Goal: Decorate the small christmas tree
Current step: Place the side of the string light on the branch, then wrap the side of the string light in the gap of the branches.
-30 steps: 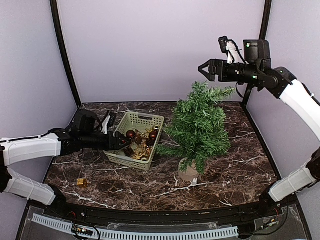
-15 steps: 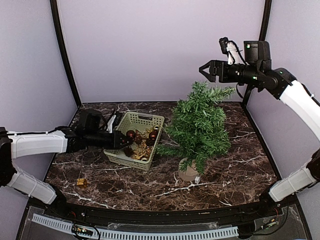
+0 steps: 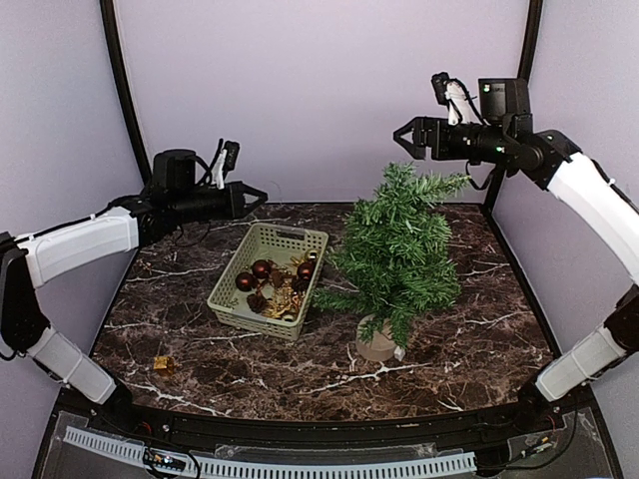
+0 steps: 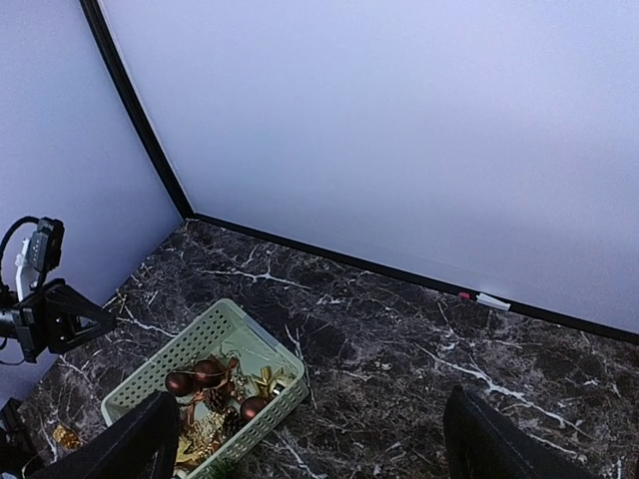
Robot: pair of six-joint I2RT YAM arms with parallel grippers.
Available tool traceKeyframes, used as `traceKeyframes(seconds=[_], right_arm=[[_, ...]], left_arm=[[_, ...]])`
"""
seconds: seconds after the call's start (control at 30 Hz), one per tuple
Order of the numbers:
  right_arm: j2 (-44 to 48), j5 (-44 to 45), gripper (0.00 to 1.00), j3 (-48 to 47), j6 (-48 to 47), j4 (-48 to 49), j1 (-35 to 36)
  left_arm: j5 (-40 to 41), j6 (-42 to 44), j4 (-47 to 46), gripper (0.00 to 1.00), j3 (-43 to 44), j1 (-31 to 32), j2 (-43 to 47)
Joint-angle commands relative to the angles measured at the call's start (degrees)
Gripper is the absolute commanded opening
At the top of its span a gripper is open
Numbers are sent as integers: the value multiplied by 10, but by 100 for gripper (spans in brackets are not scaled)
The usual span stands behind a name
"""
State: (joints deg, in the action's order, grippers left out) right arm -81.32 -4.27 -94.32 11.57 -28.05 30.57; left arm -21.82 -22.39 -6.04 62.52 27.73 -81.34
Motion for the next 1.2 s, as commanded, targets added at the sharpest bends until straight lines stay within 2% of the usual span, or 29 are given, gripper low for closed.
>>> traceKeyframes(seconds=[0.0,0.2,0.43,0.8,1.0,1.17], right_arm=[[-21,-28,94,-22,-9,37,-19],[-61,-119,95,-24,-10,72,-70],[-127,-251,97,-58,-69,109,-87],[-214,-446,83,-141,-86,156,-86],[-253,-465,79,-198,-134,91,-68],[-267,-444,74,-204,-148,85,-55]], left_arm=[[-61,58,-10,0,100,-2,-63],[-146,90,-6,0,230,-2,-135],[-210,104,2,0,308,-2,-195],[-230,113,53,0,435,12,-262],[-227,132,90,0,488,38,-289],[-239,133,97,0,513,49,-301]])
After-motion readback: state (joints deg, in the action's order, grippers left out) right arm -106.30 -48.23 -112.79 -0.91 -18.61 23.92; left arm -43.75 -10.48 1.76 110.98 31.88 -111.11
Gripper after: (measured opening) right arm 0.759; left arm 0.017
